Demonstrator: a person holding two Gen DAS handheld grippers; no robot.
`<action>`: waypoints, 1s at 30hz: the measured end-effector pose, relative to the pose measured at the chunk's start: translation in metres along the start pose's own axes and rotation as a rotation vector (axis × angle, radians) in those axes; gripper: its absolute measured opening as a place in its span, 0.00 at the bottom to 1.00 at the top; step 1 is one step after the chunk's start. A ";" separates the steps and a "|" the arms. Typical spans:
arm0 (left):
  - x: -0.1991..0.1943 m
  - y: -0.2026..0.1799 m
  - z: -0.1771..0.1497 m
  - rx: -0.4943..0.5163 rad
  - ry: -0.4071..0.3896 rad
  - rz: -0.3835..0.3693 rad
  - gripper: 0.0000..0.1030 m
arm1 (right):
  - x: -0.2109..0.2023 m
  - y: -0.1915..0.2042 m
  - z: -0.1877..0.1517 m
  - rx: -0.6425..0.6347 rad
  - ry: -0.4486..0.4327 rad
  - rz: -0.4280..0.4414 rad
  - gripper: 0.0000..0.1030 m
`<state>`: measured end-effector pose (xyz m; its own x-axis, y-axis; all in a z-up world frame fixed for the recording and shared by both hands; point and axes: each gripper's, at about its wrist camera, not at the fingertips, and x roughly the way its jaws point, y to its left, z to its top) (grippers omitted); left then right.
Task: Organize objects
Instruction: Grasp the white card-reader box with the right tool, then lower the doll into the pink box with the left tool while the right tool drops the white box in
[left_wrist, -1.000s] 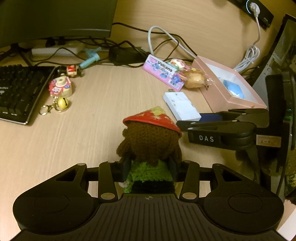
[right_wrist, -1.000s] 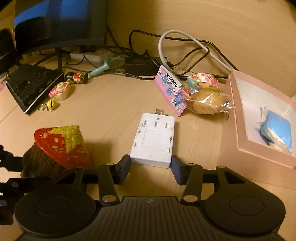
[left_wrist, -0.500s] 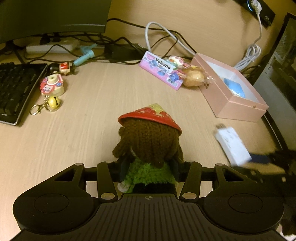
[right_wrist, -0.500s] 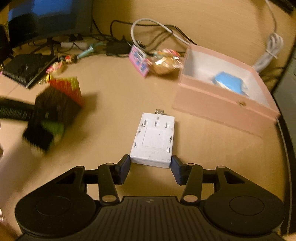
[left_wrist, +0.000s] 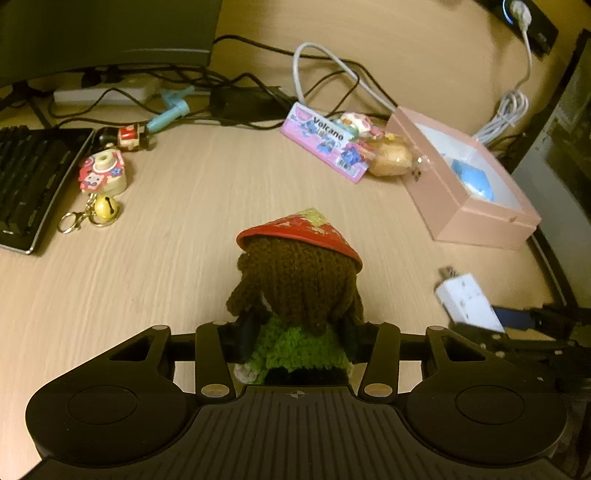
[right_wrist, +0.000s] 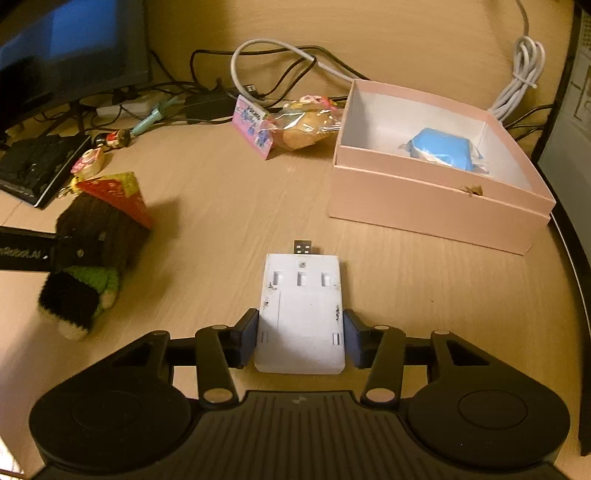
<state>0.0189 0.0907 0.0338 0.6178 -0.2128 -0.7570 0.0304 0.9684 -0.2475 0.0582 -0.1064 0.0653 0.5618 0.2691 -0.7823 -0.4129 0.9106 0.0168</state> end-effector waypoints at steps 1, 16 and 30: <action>-0.003 0.000 0.002 -0.006 -0.006 -0.011 0.44 | -0.005 -0.002 -0.001 -0.004 -0.006 -0.001 0.46; 0.036 -0.168 0.156 0.035 -0.188 -0.276 0.45 | -0.089 -0.079 -0.017 0.091 -0.174 -0.040 0.46; 0.087 -0.211 0.133 0.160 -0.075 -0.059 0.43 | -0.083 -0.126 -0.042 0.130 -0.144 -0.124 0.46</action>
<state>0.1702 -0.1146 0.1006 0.6680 -0.2653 -0.6953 0.1893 0.9641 -0.1861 0.0332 -0.2564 0.1016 0.7027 0.1858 -0.6868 -0.2433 0.9699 0.0135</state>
